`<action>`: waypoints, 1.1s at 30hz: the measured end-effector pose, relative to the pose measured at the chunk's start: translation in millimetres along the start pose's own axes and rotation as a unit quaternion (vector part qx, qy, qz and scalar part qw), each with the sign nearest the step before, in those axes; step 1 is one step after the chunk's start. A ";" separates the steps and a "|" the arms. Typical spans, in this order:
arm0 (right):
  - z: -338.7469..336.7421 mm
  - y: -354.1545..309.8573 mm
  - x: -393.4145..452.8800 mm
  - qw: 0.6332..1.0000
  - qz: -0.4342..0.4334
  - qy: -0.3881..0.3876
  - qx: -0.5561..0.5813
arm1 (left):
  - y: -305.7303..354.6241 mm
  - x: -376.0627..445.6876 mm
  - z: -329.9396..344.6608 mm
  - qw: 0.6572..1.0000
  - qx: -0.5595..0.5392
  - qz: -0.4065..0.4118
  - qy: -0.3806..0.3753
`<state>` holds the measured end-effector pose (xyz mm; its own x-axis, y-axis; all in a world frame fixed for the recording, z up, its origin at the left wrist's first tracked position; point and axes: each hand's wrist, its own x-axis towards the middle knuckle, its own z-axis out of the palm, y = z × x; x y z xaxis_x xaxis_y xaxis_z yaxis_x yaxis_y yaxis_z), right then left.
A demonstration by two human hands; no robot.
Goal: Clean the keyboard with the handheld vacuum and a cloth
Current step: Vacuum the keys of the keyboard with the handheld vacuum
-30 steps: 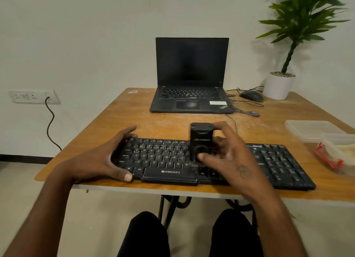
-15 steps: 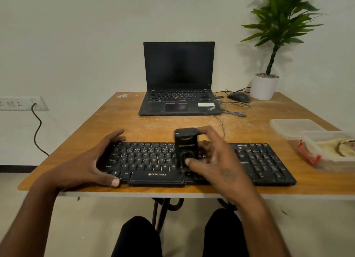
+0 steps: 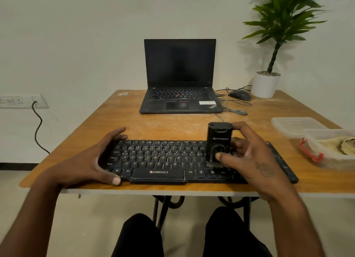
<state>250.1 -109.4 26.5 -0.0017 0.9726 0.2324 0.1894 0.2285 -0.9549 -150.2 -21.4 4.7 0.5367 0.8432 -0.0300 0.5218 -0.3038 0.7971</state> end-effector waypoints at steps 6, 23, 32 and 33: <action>61.9 -10.6 2.9 0.998 -0.038 -0.043 0.036 | -1.1 -0.6 0.7 1.000 -0.007 0.000 0.002; 33.5 -14.2 -1.9 1.000 -0.020 -0.021 0.010 | -2.8 0.6 0.8 1.000 0.001 -0.002 0.003; 94.7 -13.8 6.8 0.996 -0.053 -0.072 0.004 | -2.5 -0.7 0.6 1.000 -0.003 -0.004 0.002; 87.9 -13.8 6.9 0.997 -0.041 -0.069 0.021 | -2.5 -1.1 0.9 1.000 -0.003 -0.003 0.001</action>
<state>161.1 -102.1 25.0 -0.1512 0.9466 0.2849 0.1414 0.3060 -0.9415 -151.4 -22.0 2.2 0.5314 0.8465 -0.0334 0.5212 -0.2956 0.8006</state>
